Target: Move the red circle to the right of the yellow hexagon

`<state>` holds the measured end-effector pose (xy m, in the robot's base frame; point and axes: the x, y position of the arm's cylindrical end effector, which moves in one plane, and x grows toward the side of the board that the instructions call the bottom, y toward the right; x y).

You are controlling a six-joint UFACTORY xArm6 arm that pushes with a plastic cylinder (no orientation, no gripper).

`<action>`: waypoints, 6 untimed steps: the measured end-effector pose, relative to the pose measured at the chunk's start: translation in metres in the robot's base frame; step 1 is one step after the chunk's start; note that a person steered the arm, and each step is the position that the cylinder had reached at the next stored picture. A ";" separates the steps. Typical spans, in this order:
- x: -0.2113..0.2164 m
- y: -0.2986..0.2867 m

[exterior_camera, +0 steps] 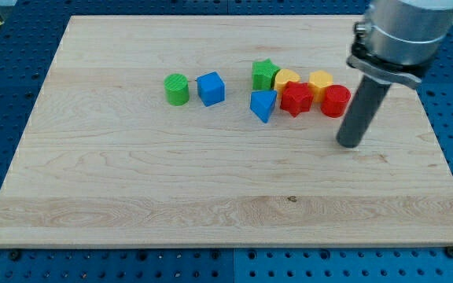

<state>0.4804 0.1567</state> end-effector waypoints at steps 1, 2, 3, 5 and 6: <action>-0.026 -0.002; -0.060 0.014; -0.077 0.037; -0.060 0.090; -0.089 0.098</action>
